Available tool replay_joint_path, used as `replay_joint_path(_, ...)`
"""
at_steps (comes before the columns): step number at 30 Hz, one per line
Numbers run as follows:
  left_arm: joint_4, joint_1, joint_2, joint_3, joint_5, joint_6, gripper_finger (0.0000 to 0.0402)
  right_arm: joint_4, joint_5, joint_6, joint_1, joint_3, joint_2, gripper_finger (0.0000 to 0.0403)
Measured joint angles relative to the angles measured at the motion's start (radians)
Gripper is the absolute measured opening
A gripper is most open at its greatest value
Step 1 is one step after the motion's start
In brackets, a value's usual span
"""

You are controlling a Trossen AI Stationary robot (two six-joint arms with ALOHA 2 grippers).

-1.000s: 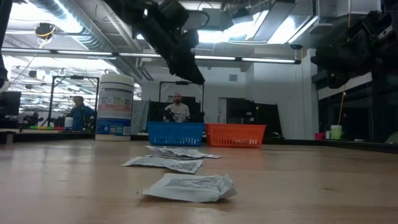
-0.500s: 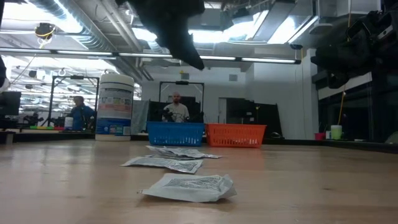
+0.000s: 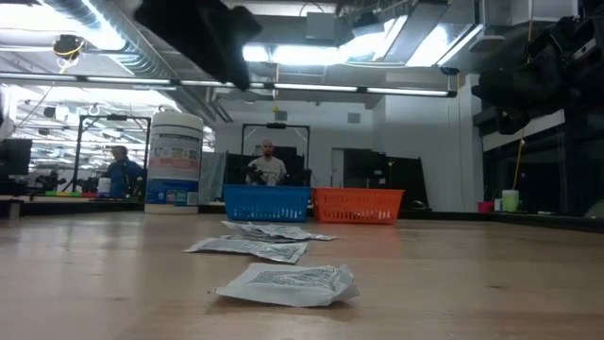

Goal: Pick & Place First Aid Supplies
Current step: Put the alcohol pad into the black bin

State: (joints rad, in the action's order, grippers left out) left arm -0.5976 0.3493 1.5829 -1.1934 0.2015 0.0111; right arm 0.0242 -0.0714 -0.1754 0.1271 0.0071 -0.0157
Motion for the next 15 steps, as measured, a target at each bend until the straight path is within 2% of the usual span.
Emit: replay_joint_path(15, -0.114, 0.132, 0.000, 0.023, 0.065, -0.192, 0.0141, 0.000, 0.000, 0.000, 0.000, 0.000, 0.000, 0.0100)
